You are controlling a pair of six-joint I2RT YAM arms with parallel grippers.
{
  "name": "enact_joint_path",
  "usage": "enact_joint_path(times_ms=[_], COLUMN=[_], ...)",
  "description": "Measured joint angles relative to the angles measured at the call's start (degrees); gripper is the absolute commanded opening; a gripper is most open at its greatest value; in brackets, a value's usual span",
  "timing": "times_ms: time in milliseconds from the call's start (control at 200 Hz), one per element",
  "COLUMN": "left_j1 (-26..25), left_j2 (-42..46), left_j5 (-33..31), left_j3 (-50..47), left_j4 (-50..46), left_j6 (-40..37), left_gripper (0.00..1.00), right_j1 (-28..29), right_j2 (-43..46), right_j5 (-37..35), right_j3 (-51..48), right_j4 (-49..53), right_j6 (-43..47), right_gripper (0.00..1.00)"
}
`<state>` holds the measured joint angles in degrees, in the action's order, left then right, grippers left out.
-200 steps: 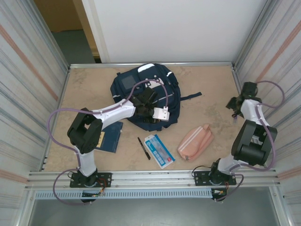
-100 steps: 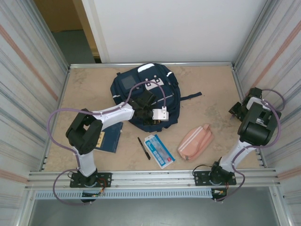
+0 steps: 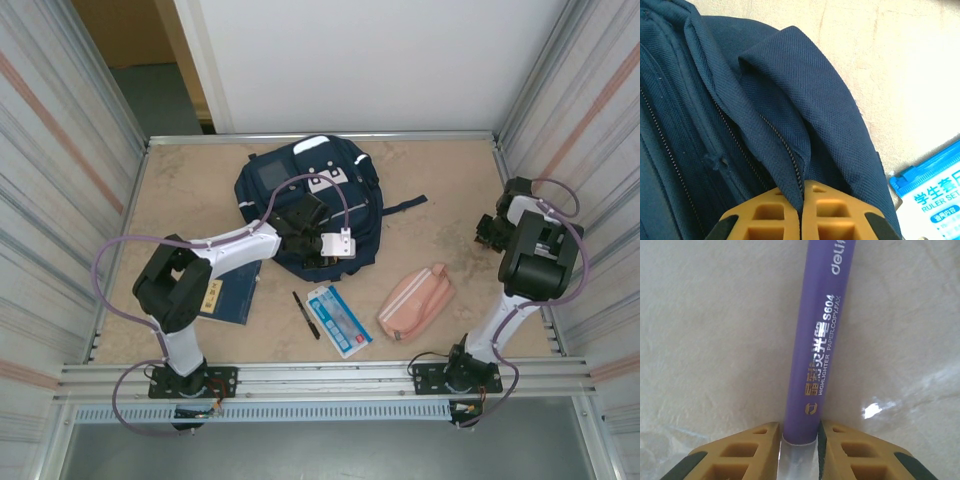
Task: Pack the student bag
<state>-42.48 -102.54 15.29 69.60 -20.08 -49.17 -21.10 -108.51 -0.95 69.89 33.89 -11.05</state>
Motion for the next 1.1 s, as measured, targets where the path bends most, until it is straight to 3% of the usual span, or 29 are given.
enact_joint_path(times_ms=[301, 631, 847, 1097], left_j1=[1.2, 2.8, 2.8, 2.8], left_j2=[0.5, 0.7, 1.2, 7.5], left_j5=[0.3, 2.9, 4.6, 6.5], left_j3=[0.0, 0.0, 0.0, 0.0], left_j4=[-1.2, -2.9, -3.7, -4.6], left_j6=[-1.8, -3.5, -1.9, 4.5], left_gripper=[0.03, 0.13, 0.24, 0.32], right_j1=[4.7, 10.0, 11.5, 13.6], right_j2=[3.2, 7.0, 6.9, 7.0], right_j5=[0.2, 2.6, 2.5, 2.3], right_j3=[-3.5, -6.8, -6.8, -6.8], right_j4=[4.5, 7.4, 7.8, 8.3], right_j6=[1.8, 3.8, 4.3, 5.3], right_gripper=[0.2, 0.16, 0.19, 0.3])
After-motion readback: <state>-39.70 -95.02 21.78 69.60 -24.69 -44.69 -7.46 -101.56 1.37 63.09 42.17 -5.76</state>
